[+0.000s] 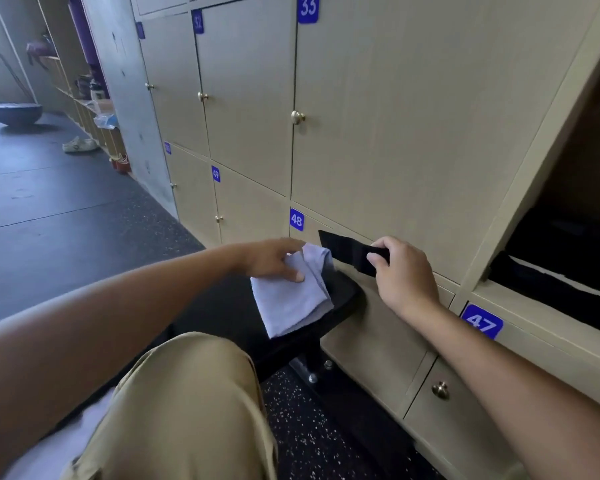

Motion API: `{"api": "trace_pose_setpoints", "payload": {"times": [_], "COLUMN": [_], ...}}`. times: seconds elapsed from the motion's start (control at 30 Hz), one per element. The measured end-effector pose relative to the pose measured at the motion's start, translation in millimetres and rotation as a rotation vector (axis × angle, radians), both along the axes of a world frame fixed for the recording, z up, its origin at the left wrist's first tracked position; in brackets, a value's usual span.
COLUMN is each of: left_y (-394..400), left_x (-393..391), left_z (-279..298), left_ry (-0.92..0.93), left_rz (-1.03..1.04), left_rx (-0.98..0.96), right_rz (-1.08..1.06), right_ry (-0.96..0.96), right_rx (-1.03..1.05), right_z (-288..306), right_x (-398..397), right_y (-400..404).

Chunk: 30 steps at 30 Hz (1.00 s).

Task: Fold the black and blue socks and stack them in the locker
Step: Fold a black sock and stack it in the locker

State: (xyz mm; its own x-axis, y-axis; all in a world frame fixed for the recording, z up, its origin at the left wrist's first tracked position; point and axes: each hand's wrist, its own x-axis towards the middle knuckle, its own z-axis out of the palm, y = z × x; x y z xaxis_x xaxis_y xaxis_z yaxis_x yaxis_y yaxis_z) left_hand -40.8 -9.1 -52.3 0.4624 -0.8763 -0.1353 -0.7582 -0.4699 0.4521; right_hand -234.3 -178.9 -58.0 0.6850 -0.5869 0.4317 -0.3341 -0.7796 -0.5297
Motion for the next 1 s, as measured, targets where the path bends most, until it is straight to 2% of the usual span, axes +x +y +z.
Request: {"api": "trace_pose_setpoints", "payload": {"times": [0.13, 0.3, 0.5, 0.73, 1.0], "left_y": [-20.2, -23.2, -8.6, 9.9, 11.5], "left_x": [1.0, 3.8, 10.9, 17.7, -4.6], "left_z": [-19.6, -35.6, -40.6, -45.6, -30.6], "left_ry": [-0.006, 0.075, 0.011, 0.038, 0.201], "left_rz": [-0.034, 0.015, 0.081, 0.143, 0.125], "left_rx": [0.097, 0.25, 0.307, 0.181, -0.064], "right_rz": [0.018, -0.031, -0.144, -0.164, -0.099], "right_ry": [0.033, 0.132, 0.184, 0.179, 0.109], "right_rx": [0.009, 0.032, 0.064, 0.112, 0.149], "right_z": [-1.8, -7.9, -9.4, -3.1, 10.7], "right_x": [-2.6, -5.9, -17.1, -42.2, -60.2], "right_y": [-3.8, -12.9, -29.1, -46.0, -41.6]}}
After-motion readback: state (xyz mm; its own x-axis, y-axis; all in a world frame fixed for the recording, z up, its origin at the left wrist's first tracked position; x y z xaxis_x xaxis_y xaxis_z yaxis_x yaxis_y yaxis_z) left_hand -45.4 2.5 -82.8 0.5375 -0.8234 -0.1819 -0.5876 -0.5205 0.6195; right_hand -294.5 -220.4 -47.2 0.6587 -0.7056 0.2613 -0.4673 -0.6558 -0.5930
